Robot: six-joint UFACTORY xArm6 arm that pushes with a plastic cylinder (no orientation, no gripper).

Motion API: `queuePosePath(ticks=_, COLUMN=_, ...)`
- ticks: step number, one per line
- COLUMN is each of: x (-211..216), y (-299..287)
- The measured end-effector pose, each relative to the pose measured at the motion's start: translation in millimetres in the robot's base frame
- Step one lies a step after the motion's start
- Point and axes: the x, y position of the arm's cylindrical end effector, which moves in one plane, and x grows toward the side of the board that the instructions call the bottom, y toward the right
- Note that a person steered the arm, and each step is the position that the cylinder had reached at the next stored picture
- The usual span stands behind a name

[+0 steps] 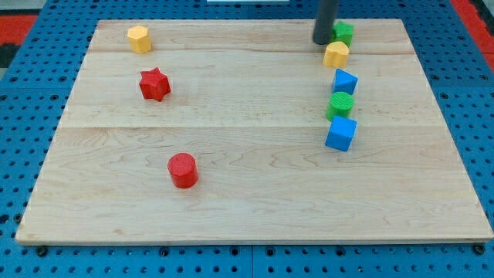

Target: Slide red star towards blue triangle

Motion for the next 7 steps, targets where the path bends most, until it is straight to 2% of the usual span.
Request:
queuePosePath(ticks=1, x=42, y=-81)
queuePosePath(ticks=2, x=37, y=-172)
queuePosePath(ticks=3, x=61, y=-190)
queuePosePath(ticks=4, x=64, y=-298)
queuePosePath(ticks=5, x=94, y=-329)
queuePosePath(ticks=6, x=96, y=-234)
queuePosePath(ticks=7, x=94, y=-184)
